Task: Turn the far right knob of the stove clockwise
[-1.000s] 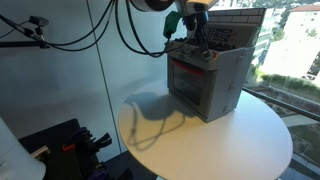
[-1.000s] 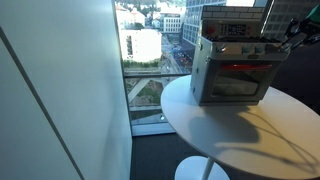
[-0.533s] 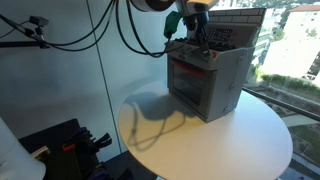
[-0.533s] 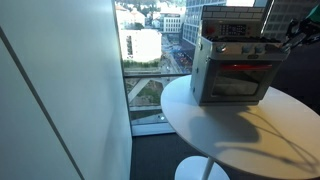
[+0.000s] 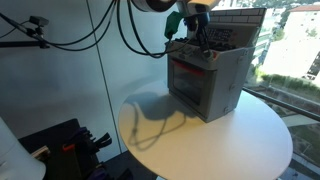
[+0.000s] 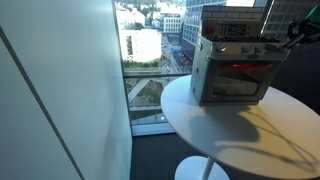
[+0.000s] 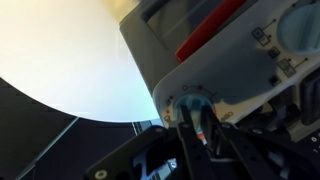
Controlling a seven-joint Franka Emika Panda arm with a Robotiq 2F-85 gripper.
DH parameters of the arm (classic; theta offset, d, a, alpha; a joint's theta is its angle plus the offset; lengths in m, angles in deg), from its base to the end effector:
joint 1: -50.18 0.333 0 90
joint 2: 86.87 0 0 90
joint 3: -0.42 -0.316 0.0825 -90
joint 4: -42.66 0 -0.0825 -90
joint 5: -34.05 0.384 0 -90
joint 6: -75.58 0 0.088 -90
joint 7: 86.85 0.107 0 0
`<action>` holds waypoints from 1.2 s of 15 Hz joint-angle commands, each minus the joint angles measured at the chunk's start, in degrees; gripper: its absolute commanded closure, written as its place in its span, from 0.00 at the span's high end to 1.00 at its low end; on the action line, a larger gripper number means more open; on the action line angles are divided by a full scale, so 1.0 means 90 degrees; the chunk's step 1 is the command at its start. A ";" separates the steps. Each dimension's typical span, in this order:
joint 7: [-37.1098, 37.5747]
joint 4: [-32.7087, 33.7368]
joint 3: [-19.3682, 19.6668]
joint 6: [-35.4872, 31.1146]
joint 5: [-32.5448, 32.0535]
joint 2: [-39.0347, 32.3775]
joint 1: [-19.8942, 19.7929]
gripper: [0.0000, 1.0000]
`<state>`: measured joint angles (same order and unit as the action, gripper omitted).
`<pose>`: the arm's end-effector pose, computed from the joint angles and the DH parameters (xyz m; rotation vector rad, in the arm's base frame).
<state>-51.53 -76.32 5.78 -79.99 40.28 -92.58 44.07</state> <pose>0.5939 -0.1232 0.4420 -2.5873 1.2501 -0.7581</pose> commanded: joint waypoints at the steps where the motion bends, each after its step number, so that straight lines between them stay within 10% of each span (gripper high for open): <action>1: -0.0229 0.0192 0.0066 -0.0015 0.0216 -0.0106 0.0036 0.04; 18: 0.1473 -0.0117 0.0195 -0.0269 0.0847 0.0096 0.0046 0.05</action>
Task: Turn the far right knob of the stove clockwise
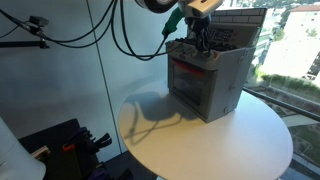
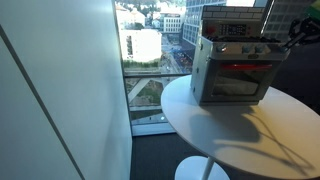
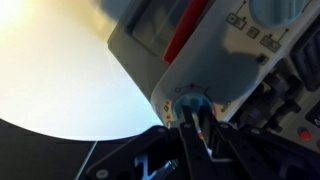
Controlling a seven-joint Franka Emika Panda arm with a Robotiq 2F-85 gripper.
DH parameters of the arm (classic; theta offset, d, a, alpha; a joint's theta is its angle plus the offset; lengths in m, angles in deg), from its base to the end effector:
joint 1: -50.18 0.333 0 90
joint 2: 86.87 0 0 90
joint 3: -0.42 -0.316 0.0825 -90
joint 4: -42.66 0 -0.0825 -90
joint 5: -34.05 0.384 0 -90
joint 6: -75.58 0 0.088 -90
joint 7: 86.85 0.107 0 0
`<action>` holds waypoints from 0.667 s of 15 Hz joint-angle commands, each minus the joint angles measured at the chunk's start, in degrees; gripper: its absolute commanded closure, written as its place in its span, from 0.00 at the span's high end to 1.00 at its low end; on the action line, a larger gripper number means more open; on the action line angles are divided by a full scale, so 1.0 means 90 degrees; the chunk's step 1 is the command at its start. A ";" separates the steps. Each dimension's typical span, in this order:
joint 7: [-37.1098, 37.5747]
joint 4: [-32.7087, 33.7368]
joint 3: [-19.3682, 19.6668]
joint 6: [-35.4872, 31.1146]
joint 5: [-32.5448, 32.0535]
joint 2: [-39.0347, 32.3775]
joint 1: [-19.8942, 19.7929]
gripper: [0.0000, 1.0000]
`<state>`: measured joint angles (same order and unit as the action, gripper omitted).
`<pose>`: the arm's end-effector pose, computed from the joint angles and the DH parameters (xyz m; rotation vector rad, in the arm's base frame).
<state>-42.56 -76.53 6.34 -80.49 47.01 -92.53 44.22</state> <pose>0.5913 -0.1314 0.4413 -2.3249 1.5204 -0.6899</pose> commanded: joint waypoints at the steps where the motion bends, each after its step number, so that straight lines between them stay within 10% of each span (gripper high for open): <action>1: 0.0680 -0.0132 0.0133 -0.0304 0.0101 0.0094 0.0034 0.05; 10: 0.1817 -0.0364 0.0079 -0.0882 0.0635 0.0130 0.0047 0.04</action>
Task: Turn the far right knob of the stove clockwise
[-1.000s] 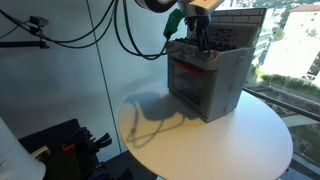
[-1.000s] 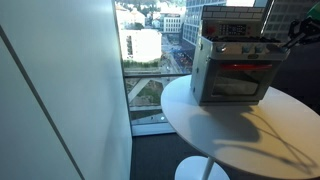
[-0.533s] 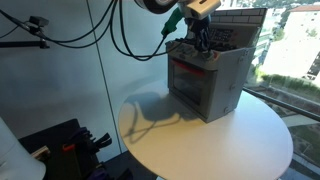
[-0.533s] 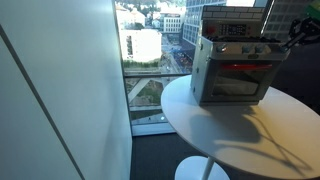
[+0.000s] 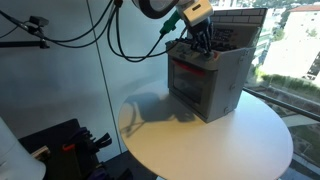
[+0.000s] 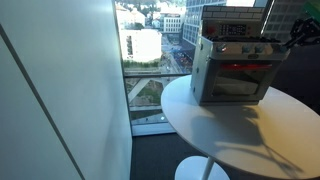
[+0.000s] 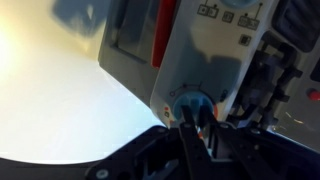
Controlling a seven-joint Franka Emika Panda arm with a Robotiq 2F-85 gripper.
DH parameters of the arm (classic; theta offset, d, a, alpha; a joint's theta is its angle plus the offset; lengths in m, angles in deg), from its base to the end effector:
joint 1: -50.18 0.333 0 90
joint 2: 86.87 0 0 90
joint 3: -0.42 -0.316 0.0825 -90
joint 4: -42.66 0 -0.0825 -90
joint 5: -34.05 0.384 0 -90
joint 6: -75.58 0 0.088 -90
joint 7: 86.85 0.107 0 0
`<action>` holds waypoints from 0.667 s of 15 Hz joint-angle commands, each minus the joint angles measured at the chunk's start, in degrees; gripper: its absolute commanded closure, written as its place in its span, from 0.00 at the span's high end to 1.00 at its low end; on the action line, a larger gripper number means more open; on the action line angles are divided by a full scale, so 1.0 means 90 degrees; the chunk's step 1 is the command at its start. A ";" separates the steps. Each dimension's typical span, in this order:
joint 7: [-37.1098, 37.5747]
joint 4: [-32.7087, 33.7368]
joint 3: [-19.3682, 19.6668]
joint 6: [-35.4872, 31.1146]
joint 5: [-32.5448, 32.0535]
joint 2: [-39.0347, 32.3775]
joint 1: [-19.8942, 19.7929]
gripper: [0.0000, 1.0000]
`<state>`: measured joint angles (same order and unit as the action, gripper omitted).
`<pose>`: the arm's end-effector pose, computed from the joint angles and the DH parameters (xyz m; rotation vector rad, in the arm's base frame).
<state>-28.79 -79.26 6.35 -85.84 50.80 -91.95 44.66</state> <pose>0.5838 -0.1315 0.4355 -1.9957 1.7834 -0.6673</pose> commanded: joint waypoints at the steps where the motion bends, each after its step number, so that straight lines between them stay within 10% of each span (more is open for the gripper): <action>1: 0.0368 -0.0080 0.0074 -0.0340 0.0263 0.0070 0.0001 0.04; 7: 0.0574 -0.0145 0.0053 -0.0480 0.0453 0.0137 0.0014 0.05; 9: 0.0537 -0.0147 0.0054 -0.0425 0.0449 0.0158 0.0008 0.40; 10: 0.0500 -0.0155 0.0056 -0.0414 0.0449 0.0177 0.0001 0.41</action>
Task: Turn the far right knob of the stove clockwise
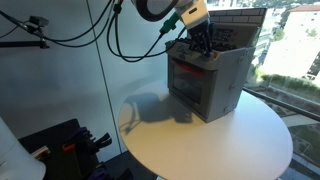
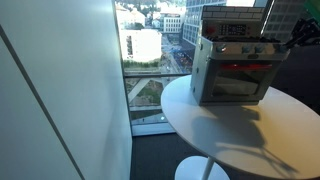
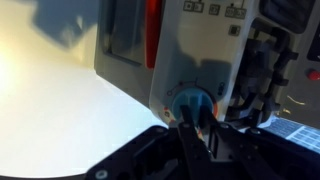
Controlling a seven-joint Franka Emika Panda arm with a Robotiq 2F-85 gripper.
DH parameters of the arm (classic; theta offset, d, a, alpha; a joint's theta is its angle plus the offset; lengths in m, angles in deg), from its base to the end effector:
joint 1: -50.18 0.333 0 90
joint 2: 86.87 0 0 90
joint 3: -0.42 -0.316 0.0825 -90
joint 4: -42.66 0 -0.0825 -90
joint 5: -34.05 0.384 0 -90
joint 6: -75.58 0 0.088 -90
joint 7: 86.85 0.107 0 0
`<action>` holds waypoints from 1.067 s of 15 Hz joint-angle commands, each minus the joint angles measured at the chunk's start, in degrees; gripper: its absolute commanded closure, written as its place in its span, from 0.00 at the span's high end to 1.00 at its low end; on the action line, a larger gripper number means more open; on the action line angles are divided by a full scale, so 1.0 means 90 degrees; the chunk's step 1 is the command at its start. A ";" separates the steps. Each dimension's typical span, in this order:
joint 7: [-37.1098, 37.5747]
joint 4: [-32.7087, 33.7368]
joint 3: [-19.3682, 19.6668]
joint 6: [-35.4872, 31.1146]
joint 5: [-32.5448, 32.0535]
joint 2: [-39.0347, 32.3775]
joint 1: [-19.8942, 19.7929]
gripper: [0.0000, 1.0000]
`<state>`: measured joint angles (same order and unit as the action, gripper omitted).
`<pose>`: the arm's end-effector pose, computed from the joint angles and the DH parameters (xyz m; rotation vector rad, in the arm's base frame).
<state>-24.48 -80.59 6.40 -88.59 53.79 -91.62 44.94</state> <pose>0.5791 -0.1329 0.4331 -1.8466 1.8686 -0.6572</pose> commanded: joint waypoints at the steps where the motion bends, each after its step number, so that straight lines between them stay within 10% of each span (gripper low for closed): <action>1: -0.0004 -0.0010 0.0061 -0.0114 0.0120 0.0155 -0.0037 0.43; 8: -0.0294 -0.0134 0.0087 -0.0023 0.0007 0.0399 -0.0098 0.97; 16: -0.1092 -0.0303 0.0131 0.0720 -0.0416 0.0841 -0.0150 1.00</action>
<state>-31.26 -81.86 7.29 -86.03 51.72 -87.37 44.12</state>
